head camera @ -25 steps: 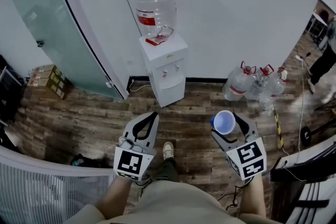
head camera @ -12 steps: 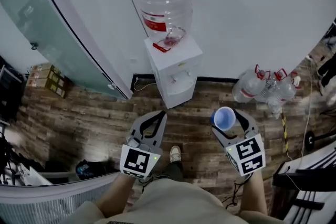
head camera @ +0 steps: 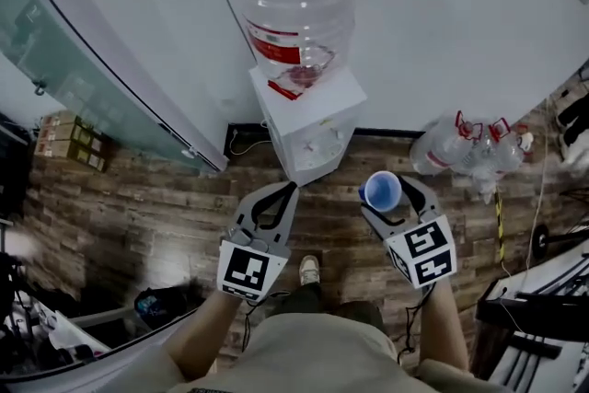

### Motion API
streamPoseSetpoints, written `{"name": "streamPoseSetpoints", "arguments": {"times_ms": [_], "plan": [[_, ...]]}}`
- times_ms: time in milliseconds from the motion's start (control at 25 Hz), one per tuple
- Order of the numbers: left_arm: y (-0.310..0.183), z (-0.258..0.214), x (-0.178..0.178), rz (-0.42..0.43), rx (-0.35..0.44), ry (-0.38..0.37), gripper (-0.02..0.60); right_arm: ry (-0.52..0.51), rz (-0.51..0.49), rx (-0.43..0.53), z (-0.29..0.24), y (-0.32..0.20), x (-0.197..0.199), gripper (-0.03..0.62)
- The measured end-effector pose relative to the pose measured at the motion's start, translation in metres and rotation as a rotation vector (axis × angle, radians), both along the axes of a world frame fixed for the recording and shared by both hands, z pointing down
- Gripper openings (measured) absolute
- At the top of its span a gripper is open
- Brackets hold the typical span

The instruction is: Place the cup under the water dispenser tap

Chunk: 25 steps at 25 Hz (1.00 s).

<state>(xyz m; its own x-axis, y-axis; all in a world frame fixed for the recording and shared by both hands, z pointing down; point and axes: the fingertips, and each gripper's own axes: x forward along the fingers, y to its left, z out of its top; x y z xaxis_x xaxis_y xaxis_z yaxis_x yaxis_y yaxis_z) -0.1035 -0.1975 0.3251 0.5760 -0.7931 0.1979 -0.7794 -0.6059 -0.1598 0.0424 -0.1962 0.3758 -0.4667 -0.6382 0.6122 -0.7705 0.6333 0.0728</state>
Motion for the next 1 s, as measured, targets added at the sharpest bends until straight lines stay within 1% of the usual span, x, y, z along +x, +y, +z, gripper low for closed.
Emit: {"name": "streamPoseSetpoints", "arguments": {"times_ms": [80,240,320,480,600,720,800,1000], "plan": [[-0.012,0.01,-0.003,-0.008,-0.009,0.008,0.006,-0.005,0.013,-0.021,0.015,-0.015,-0.001,0.354],[-0.032,0.031,-0.012,-0.044,-0.055,0.056,0.006,0.006,0.042,-0.047,0.044,-0.041,0.0,0.354],[-0.042,0.041,-0.014,-0.062,-0.057,0.057,0.006,0.003,0.049,-0.061,0.058,-0.052,-0.001,0.354],[-0.057,0.065,-0.015,-0.087,-0.067,0.053,0.006,-0.037,0.045,-0.093,0.086,-0.072,-0.006,0.354],[-0.068,0.082,-0.014,-0.117,-0.083,0.07,0.006,-0.049,0.034,-0.101,0.108,-0.09,-0.01,0.356],[-0.079,0.1,-0.008,-0.146,-0.1,0.071,0.006,-0.047,0.02,-0.109,0.131,-0.108,-0.011,0.356],[-0.087,0.113,-0.003,-0.165,-0.111,0.069,0.006,-0.047,-0.002,-0.12,0.146,-0.12,-0.013,0.356],[-0.104,0.144,0.009,-0.227,-0.139,0.067,0.006,-0.082,-0.073,-0.172,0.183,-0.139,-0.02,0.357]]}}
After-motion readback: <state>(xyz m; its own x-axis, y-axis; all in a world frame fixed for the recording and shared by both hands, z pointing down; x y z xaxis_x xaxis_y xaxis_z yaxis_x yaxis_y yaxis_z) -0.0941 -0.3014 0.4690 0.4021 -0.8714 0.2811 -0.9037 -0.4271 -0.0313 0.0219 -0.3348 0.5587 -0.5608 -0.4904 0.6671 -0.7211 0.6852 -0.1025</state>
